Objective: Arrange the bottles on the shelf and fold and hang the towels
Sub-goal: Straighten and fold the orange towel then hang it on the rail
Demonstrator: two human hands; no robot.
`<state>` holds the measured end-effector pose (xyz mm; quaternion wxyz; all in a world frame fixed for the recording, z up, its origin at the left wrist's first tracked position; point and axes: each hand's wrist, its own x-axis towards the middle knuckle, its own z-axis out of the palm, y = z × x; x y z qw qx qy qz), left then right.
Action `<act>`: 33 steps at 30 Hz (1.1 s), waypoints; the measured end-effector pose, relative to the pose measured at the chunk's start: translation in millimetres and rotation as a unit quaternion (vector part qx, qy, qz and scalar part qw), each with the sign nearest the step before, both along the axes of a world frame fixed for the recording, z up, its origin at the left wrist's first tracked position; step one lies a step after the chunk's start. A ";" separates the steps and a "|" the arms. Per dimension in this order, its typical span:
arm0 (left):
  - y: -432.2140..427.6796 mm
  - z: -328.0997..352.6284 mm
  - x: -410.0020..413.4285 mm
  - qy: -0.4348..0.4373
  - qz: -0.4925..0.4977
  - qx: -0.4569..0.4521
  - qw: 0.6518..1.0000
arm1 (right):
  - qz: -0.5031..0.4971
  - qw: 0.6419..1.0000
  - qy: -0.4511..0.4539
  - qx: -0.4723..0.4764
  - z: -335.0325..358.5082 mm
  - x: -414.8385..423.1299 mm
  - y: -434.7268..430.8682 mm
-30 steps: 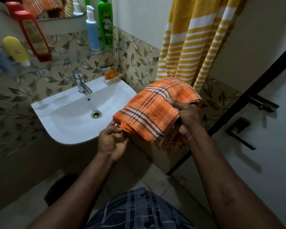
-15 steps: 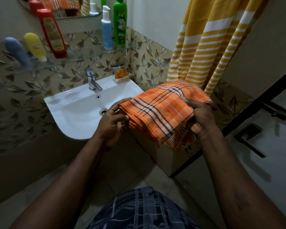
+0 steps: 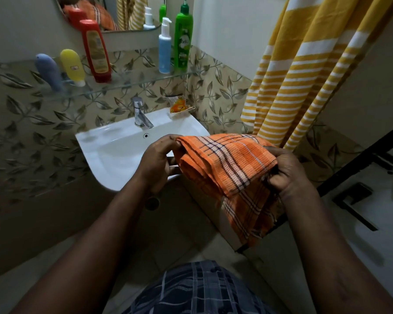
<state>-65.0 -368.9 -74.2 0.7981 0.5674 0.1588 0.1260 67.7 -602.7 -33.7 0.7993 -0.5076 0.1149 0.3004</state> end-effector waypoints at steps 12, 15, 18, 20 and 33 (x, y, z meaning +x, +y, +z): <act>-4.9 -16.4 -10.9 -0.044 -0.152 0.137 0.978 | -0.043 0.999 -0.005 0.008 8.9 -1.9 11.1; -11.5 -19.2 -7.2 -0.048 -0.105 0.153 0.982 | -0.045 0.999 -0.002 0.020 9.4 -1.0 10.8; -15.3 -16.2 -2.0 -0.051 -0.071 0.184 0.979 | -0.056 0.998 0.001 0.027 10.6 1.9 7.6; -19.4 -11.1 0.6 -0.035 -0.038 0.161 0.986 | -0.055 0.998 0.007 0.025 10.9 2.5 7.0; -15.4 52.6 25.6 0.016 0.042 0.131 0.990 | -0.050 0.999 0.020 0.009 -6.3 8.4 0.4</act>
